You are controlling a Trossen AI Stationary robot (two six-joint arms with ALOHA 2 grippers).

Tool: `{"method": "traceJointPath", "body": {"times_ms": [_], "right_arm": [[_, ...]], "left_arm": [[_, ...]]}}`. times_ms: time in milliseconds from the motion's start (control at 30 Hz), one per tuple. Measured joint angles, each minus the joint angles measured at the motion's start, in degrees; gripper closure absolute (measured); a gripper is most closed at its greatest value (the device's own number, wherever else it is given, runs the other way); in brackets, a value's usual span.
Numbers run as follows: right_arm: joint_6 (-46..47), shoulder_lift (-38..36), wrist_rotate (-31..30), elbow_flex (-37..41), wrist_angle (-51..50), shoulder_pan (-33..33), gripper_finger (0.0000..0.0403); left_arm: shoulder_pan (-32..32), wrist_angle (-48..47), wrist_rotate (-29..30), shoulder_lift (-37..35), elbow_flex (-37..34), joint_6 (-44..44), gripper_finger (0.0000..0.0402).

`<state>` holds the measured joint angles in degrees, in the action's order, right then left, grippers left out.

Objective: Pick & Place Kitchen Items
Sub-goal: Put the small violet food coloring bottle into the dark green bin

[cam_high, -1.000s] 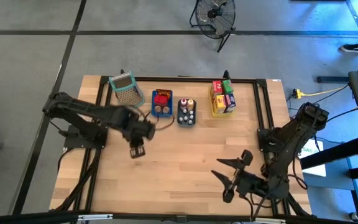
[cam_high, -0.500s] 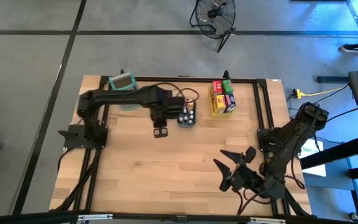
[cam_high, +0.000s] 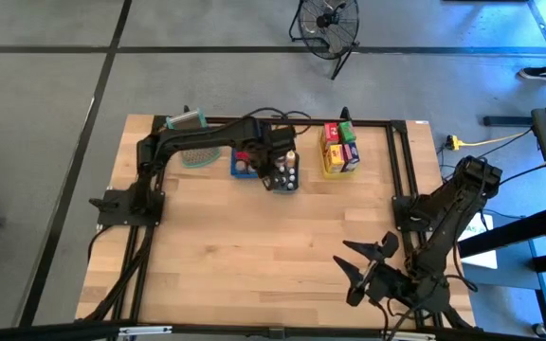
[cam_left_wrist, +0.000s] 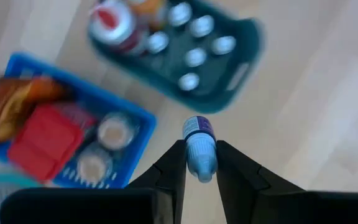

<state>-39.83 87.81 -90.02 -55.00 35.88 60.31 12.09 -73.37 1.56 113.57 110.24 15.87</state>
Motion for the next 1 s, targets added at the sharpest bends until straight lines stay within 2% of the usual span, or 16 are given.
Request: {"method": "traceJointPath", "body": {"times_ms": [133,333,633,1000], "right_arm": [[1.2,0.0,0.0,0.0,-0.1,0.7,0.0186],[4.9,0.0,0.0,0.0,-1.1,1.9,0.0186],[12.6,0.0,0.0,0.0,-5.7,4.0,0.0186],[13.8,0.0,0.1,0.0,-5.9,4.3,0.0186]], "left_arm": [[2.1,-0.8,-1.0,1.5,0.0,7.1,0.0333],[5.0,6.2,-12.0,3.0,0.0,13.0,0.0334],[5.9,7.5,-6.2,4.0,0.0,19.0,0.0337],[5.6,9.6,-3.6,6.7,-0.1,22.6,0.0337]]}}
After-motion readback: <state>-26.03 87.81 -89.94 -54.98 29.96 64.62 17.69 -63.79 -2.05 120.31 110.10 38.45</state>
